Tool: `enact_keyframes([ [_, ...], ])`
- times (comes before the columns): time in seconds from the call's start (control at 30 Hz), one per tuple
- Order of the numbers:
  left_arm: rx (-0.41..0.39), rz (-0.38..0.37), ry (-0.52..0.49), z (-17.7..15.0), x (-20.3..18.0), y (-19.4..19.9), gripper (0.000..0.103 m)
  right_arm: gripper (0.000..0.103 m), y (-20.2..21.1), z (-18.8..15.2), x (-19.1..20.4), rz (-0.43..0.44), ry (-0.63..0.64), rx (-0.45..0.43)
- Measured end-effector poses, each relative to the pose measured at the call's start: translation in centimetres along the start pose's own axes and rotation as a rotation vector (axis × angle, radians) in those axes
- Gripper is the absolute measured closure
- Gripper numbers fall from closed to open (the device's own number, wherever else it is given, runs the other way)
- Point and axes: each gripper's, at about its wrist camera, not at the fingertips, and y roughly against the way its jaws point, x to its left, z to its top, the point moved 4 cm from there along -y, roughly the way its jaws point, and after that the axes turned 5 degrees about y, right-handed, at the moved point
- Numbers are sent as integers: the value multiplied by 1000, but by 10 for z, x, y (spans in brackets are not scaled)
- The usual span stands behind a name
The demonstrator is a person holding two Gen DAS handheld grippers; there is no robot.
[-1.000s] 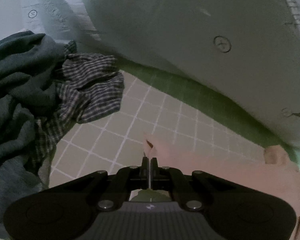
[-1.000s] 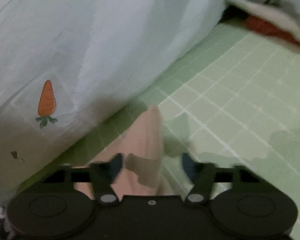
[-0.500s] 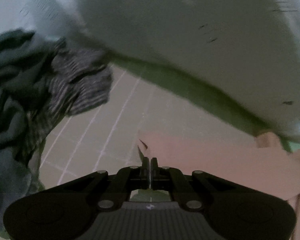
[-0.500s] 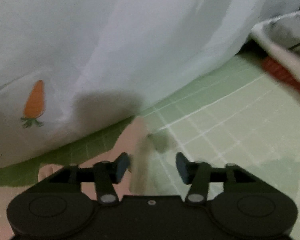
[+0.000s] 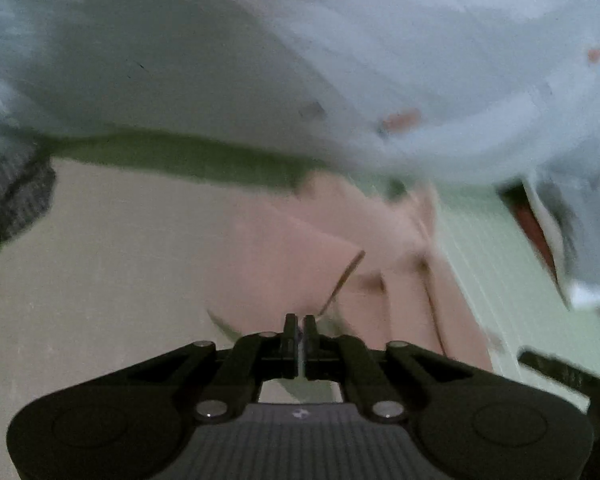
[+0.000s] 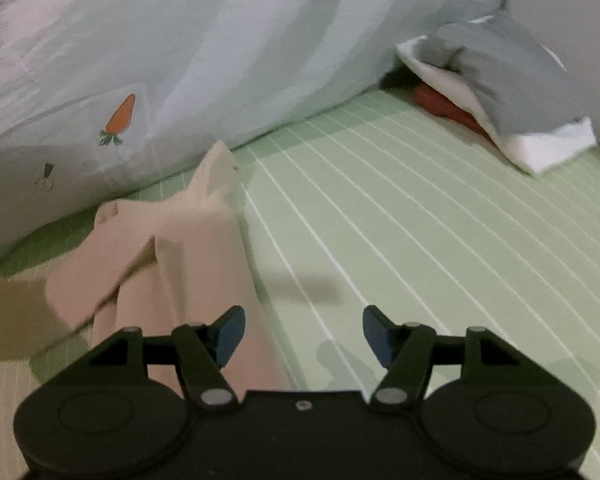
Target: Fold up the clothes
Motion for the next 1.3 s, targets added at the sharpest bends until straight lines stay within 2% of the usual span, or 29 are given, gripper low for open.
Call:
enact_keyframes([
  [0.03,19,1,-15,-9,-6,1,89,37,4,-5,-2,6,2,1],
  [0.1,41,17,-24,-18,-9,4,59,36,9,-12,-5,20,-4,5],
  [0.2,34,70,1,-24,-2,11,37,30,7,-16,2,54,13,10],
  [0.23,32,96,14,-25,3,13,35,27,7,-16,6,64,30,5],
  [0.3,42,136,39,-25,12,10,32,3,7,-15,18,88,78,-28],
  [0.33,50,154,52,-24,16,7,32,0,7,-13,25,102,106,-49],
  [0.5,89,226,93,-18,39,-12,26,0,-10,-4,69,190,251,-66],
  [0.6,104,239,104,-14,51,-20,20,0,-19,2,95,235,300,-82],
  [0.77,134,264,107,-12,69,-31,14,0,-42,-1,136,300,383,-49],
  [0.87,152,282,124,-13,82,-39,14,0,-52,-5,167,337,449,-41],
  [0.93,158,284,144,-13,91,-42,13,3,-55,-9,185,360,505,-48],
  [1.0,159,287,165,-13,99,-43,13,17,-61,-13,200,390,540,-25],
  [1.03,156,292,177,-13,103,-44,13,20,-66,-15,205,400,545,-2],
  [1.17,145,307,206,-11,115,-43,13,45,-82,-25,218,409,567,75],
  [1.2,142,310,211,-11,117,-42,13,48,-85,-27,221,408,575,89],
  [1.3,133,318,223,-10,121,-40,13,48,-90,-33,225,407,601,115],
])
